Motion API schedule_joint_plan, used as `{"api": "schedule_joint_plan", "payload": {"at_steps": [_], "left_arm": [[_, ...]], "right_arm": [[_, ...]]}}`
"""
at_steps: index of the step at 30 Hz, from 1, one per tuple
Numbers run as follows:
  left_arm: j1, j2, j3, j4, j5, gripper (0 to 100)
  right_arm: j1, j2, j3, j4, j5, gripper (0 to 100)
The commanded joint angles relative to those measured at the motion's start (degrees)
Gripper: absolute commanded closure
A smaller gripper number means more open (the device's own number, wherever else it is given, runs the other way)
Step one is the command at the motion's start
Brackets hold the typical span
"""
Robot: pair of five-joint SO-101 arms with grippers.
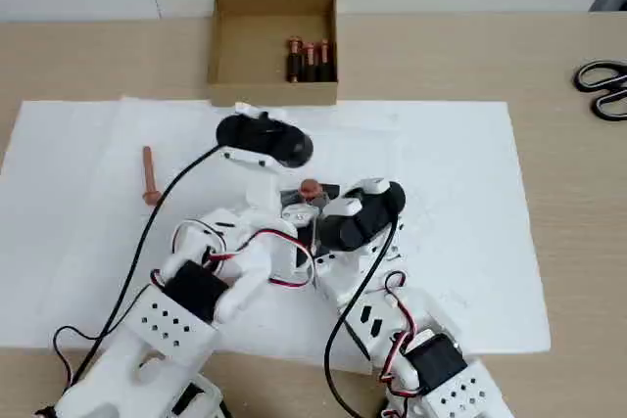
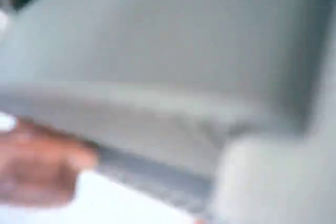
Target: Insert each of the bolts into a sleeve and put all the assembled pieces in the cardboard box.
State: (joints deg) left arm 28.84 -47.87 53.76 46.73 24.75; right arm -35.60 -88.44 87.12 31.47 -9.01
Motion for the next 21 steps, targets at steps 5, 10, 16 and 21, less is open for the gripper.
{"api": "schedule_joint_plan", "payload": {"at_steps": [5,10,16,21], "left_arm": [[-0.44,-0.7,-5.58,4.57,0.35,84],[-0.88,-0.7,-9.45,6.68,0.35,84],[-7.82,-0.7,-15.25,12.31,-1.76,79],[-17.41,-0.62,-16.92,17.14,-12.04,77]], "right_arm": [[0.04,-1.36,-1.05,-1.01,-0.09,99.5],[0.04,-1.36,-0.97,-1.01,-0.09,99.5],[0.04,-1.1,-0.7,-1.01,0.0,99.5],[0.31,-0.57,-0.44,-0.48,0.0,99.5]]}}
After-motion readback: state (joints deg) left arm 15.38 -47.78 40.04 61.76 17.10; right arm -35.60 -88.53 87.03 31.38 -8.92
